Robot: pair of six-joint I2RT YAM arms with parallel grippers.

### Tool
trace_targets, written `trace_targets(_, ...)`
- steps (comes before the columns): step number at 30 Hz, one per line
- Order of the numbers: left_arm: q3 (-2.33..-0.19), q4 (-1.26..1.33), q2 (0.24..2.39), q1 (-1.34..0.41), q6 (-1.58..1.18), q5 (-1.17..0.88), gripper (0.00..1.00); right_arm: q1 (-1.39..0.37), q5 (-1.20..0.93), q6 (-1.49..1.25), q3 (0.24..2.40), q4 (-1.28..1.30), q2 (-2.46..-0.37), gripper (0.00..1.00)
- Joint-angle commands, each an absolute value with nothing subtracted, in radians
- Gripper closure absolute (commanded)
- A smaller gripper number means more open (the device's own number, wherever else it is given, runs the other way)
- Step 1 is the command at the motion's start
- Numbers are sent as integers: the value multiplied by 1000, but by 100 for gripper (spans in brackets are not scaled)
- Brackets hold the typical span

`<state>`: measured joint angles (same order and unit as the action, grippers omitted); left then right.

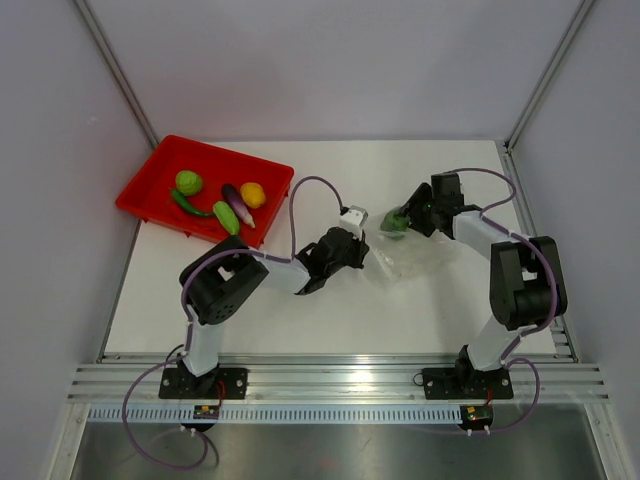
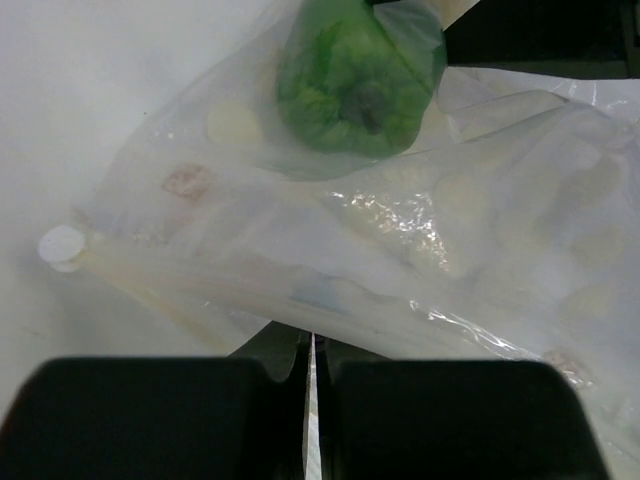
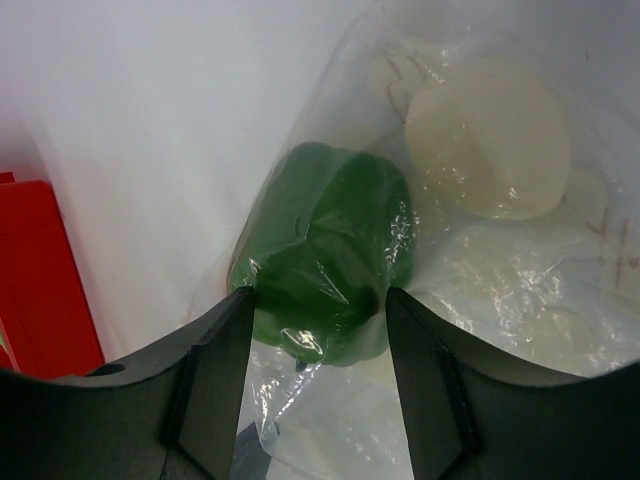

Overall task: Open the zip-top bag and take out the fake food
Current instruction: Adjust the zipper food storage bag at the center of the board.

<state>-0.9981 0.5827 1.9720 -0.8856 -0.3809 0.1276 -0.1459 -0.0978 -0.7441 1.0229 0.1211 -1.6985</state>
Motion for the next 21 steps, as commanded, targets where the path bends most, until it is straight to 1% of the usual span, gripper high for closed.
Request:
trace_targets(1, -971, 798, 1962, -887, -322, 209, 100, -170, -101, -729, 1046, 143, -1733, 38)
trace_targets(12, -988, 822, 2011, -897, -264, 218, 98, -213, -127, -738, 1049, 130, -1781, 38)
trace_targets(21, -1017, 765, 2036, -899, -288, 248, 91, -253, -132, -742, 1065, 130, -1819, 40)
